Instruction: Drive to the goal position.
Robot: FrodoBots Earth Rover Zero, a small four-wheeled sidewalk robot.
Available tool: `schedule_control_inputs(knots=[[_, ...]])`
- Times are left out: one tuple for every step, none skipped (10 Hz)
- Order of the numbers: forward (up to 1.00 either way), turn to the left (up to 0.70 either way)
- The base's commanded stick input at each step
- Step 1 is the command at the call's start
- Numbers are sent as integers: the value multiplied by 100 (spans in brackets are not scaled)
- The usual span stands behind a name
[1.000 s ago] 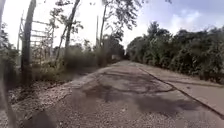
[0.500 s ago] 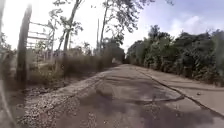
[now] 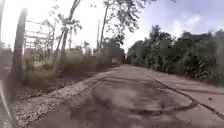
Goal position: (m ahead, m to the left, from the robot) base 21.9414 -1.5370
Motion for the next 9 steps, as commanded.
schedule_control_inputs(knots=[[70, -34], [70, -25], [70, -14], [70, -3], [70, 0], [70, 0], [70, 0], [70, 0], [70, 0]])
